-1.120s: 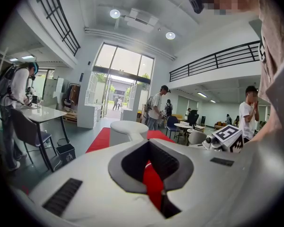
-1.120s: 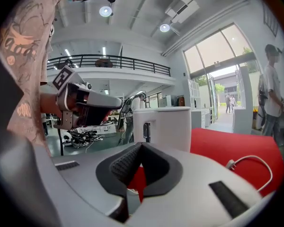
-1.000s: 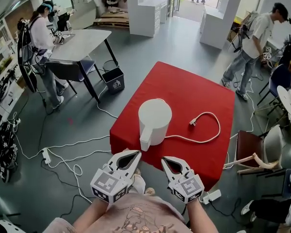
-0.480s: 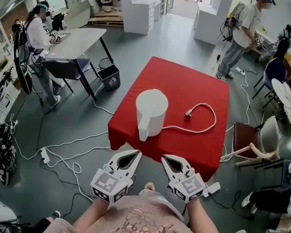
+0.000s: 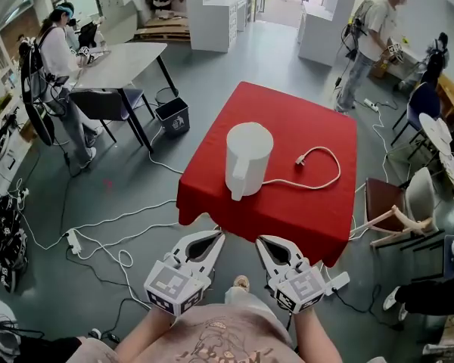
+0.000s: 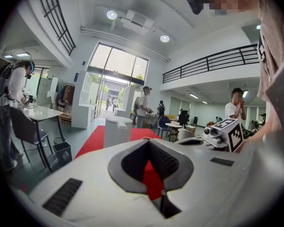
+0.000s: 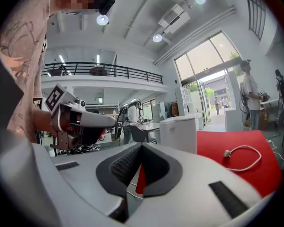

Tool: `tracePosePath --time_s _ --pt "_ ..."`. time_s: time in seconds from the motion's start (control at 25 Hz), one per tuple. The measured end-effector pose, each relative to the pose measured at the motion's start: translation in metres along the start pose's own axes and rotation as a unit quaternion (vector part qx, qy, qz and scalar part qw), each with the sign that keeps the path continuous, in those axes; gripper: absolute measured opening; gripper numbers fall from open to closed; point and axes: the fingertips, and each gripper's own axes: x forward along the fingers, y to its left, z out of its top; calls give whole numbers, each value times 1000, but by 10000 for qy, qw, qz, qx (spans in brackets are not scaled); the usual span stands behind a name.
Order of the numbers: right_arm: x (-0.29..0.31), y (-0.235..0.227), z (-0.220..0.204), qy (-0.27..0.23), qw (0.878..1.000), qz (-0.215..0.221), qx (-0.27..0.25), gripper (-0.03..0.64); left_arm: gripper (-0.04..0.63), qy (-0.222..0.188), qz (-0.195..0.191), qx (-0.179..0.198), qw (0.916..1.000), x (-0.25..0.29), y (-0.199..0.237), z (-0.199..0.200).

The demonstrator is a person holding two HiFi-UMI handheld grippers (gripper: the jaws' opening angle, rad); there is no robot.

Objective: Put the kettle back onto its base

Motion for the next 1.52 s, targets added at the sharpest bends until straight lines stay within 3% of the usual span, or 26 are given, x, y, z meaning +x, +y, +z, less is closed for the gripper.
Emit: tracePosePath --time_s 0.32,0.84,1.04,1.52 --pt "-25 69 10 -214 9997 -154 -1 8 -12 -114 -165 87 9998 -61 -20 -15" --pt "-119 158 36 -542 9942 -930 -55 8 -12 -271 -690 8 9972 -122 -94 -23" --pt "-147 169 34 -568 9934 -998 -22 8 -12 -200 -758 -117 9969 -133 -121 -19" --pt "-182 165 38 -761 9907 -1115 -191 8 -12 -433 -928 186 9946 -129 -163 -14"
